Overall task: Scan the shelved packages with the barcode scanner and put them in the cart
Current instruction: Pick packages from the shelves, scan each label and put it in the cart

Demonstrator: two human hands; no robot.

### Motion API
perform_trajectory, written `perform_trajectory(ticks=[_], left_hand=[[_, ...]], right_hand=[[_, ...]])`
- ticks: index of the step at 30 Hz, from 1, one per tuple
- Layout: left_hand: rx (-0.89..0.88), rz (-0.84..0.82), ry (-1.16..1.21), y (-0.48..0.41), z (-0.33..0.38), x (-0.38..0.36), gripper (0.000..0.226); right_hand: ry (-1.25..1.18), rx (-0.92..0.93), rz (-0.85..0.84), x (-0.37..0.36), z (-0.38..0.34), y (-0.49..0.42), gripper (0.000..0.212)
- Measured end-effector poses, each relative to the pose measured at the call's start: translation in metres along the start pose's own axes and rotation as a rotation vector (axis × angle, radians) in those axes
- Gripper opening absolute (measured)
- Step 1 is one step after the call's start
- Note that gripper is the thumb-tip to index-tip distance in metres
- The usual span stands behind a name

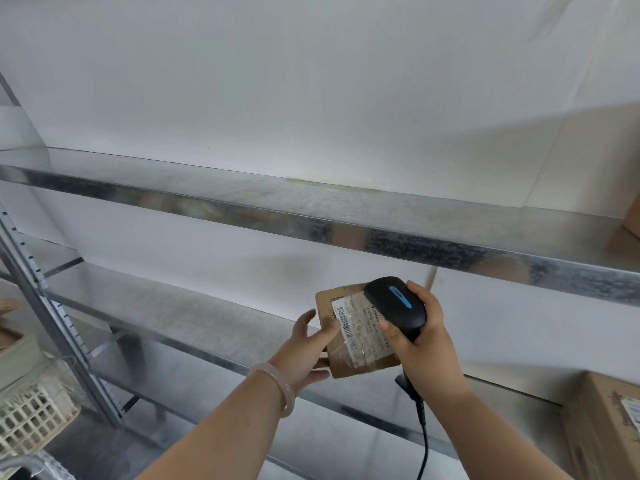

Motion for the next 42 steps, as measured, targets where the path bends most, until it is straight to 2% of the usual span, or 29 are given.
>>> perform_trajectory(ticks=[4, 14, 25, 29, 38, 42], left_hand=[[-0.007, 0.014, 0.025, 0.000, 0.003, 0.000, 0.048], [-0.096, 0.066, 0.086, -0.001, 0.010, 0.004, 0.083], [-0.103, 0.151, 0.079, -0.004, 0.005, 0.010, 0.038], [-0.097, 0.172, 0.027, -0.002, 0.007, 0.013, 0.037], [-0.121, 0.126, -0.279, 0.010, 0.017, 0.002, 0.072], [-0.180, 0.121, -0.333, 0.012, 0.021, 0.001, 0.059]], right_hand=[[0.019, 0.008, -0.016, -0.001, 0.000, -0.003, 0.060], [0.035, -0.005, 0.013, 0.004, 0.007, -0.001, 0.064], [0.027, 0.004, 0.024, 0.009, 0.007, 0.000, 0.066], [0.025, 0.019, 0.010, 0.009, 0.007, 0.001, 0.065], [0.007, 0.028, -0.042, 0.006, 0.007, 0.004, 0.061], [0.022, 0.045, -0.057, 0.005, 0.006, 0.003, 0.062]])
Point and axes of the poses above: each hand's wrist, its own y-axis away from the middle knuckle, its own x-axis out of the back of the hand, z = x × y, the point moved 8 cm from there along -y, towards the middle knuckle, and after that the axes turned 5 degrees about x, right-handed, at the moved point
